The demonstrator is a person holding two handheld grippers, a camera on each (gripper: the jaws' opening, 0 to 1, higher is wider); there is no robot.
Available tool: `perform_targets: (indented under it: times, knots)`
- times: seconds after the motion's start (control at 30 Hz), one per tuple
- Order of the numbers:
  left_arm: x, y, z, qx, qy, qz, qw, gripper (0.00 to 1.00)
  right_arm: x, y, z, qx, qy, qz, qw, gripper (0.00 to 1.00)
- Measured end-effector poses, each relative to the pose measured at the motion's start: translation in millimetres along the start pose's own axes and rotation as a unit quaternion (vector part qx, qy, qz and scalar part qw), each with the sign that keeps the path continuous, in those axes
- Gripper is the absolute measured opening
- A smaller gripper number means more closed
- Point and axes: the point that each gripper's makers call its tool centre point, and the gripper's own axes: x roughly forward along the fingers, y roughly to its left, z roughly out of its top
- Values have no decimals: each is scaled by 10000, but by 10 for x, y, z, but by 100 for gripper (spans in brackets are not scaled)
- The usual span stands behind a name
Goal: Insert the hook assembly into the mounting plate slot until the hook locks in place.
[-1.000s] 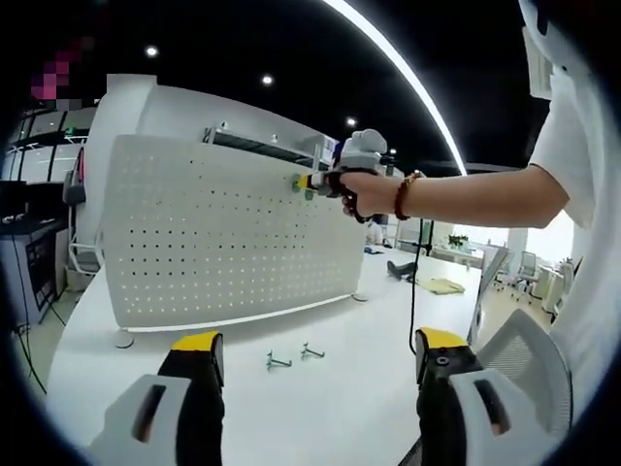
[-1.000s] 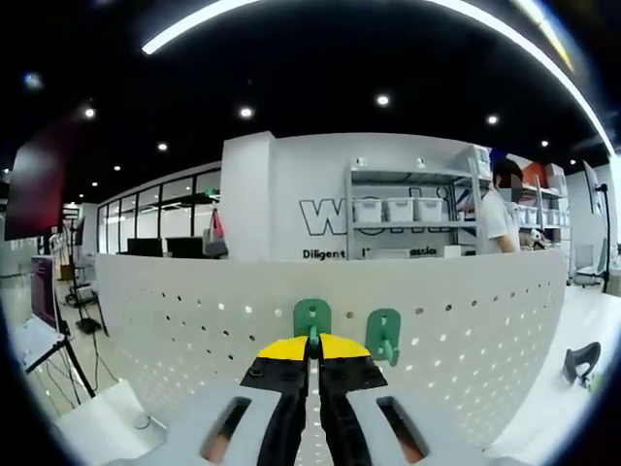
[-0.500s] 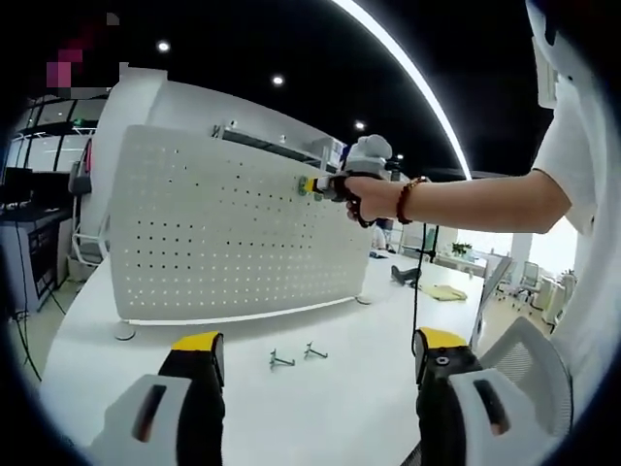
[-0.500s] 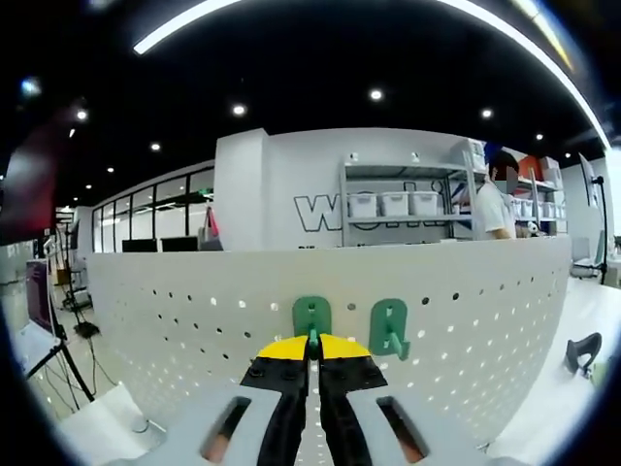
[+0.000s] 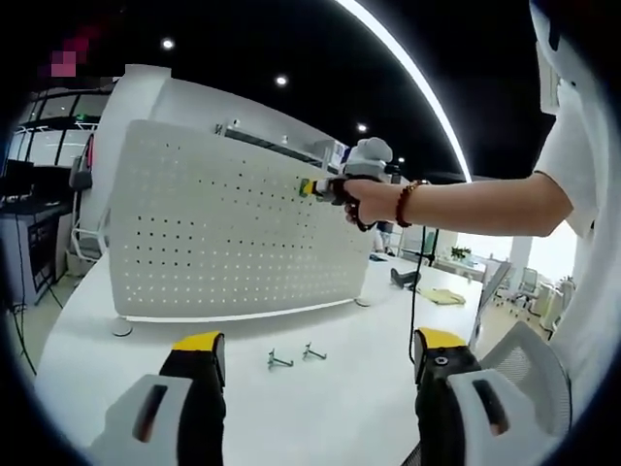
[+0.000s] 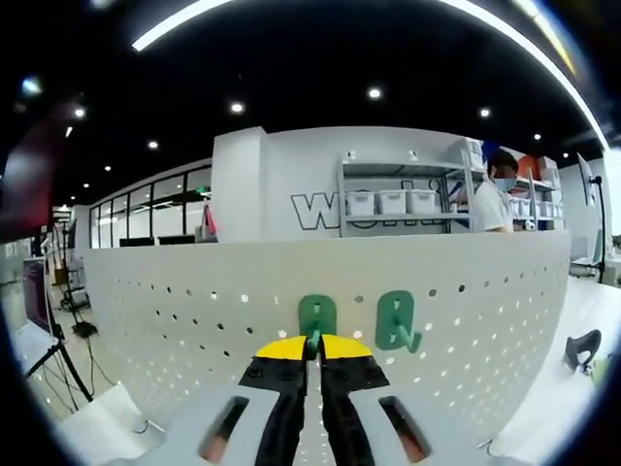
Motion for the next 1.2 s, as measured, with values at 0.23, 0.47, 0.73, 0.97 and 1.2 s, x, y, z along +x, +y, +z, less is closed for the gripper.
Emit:
perform_targets:
  times: [0.23, 0.47, 0.73, 0.97, 1.2]
  knots:
    - [32, 9, 1, 28, 32, -12, 10000, 81, -37, 21, -48, 38, 39, 50, 10000, 8]
    - [63, 27, 24, 106, 138, 12, 9998, 79, -133, 83, -137, 102, 123, 181, 9997, 9]
    - [119, 3, 4, 205, 344, -32, 9992, 77, -303, 163, -269, 137, 174, 346, 9992, 10]
    - [196, -37, -109, 25, 690, -120, 9975, 74, -443, 239, -339, 288, 134, 624, 9975, 15]
    - [281, -126, -123, 245, 654, -294, 9971, 74, -616, 256, -454, 321, 149, 834, 9959, 19]
